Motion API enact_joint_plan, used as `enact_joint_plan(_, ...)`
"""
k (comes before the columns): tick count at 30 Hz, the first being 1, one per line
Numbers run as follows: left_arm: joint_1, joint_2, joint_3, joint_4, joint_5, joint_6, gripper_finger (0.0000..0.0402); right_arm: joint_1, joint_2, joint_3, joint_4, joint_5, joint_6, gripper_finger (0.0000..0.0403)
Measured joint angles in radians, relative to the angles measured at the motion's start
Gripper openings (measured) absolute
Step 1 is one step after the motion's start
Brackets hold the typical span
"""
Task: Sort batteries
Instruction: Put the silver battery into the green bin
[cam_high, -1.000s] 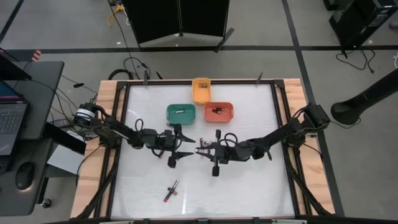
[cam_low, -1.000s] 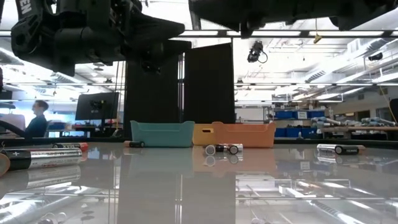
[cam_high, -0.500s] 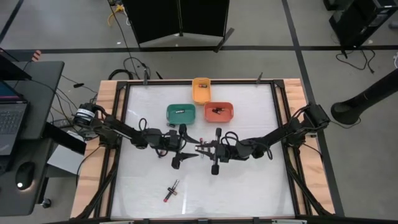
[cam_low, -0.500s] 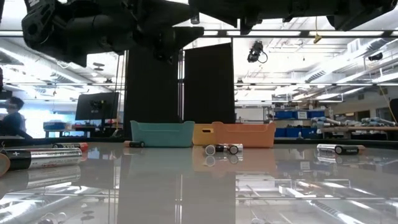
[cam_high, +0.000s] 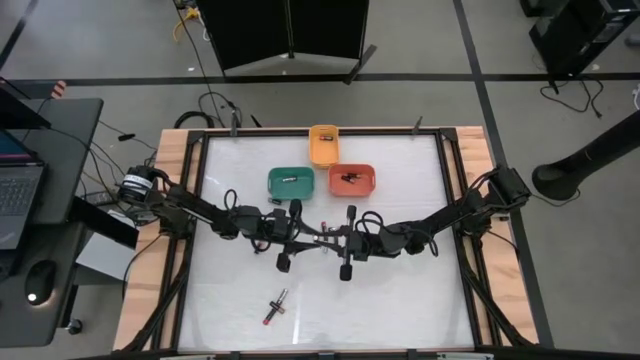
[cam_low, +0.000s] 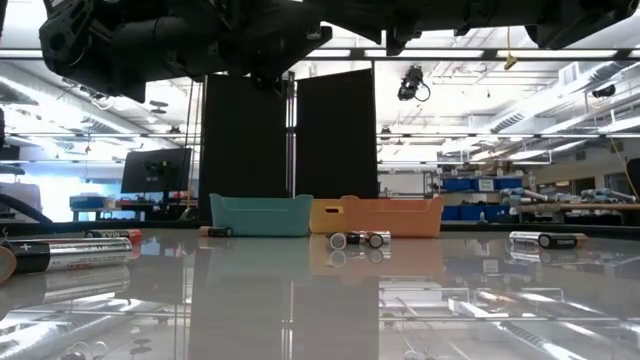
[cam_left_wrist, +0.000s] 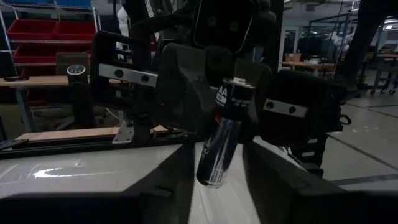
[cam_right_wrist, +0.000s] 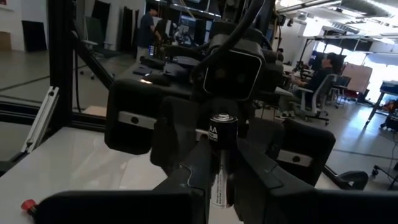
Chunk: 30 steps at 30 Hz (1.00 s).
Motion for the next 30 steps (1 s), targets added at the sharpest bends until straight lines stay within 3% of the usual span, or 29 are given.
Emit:
enact_joint_plan(6, 0.001, 0.000, 0.000, 0.000, 0.002, 0.064, 0.0057, 0.000, 0.000, 0.000, 0.002, 0.002, 0.013, 0.0056)
enact_joint_plan(14, 0.001, 0.000, 0.000, 0.000, 0.002, 0.064, 0.0057, 0.000, -0.001, 0.000, 0.001, 0.002, 0.019, 0.0056)
enact_joint_plan(22, 0.004, 0.000, 0.000, -0.012, -0.002, 0.028, 0.0057, 0.000, -0.005, 0.000, -0.006, 0.059, -0.004, 0.0125)
enact_joint_plan(30, 0.038, -0.013, 0.000, -0.085, 0.012, 0.018, 0.0057, 0.016, -0.100, 0.000, -0.082, 0.086, -0.036, 0.0132)
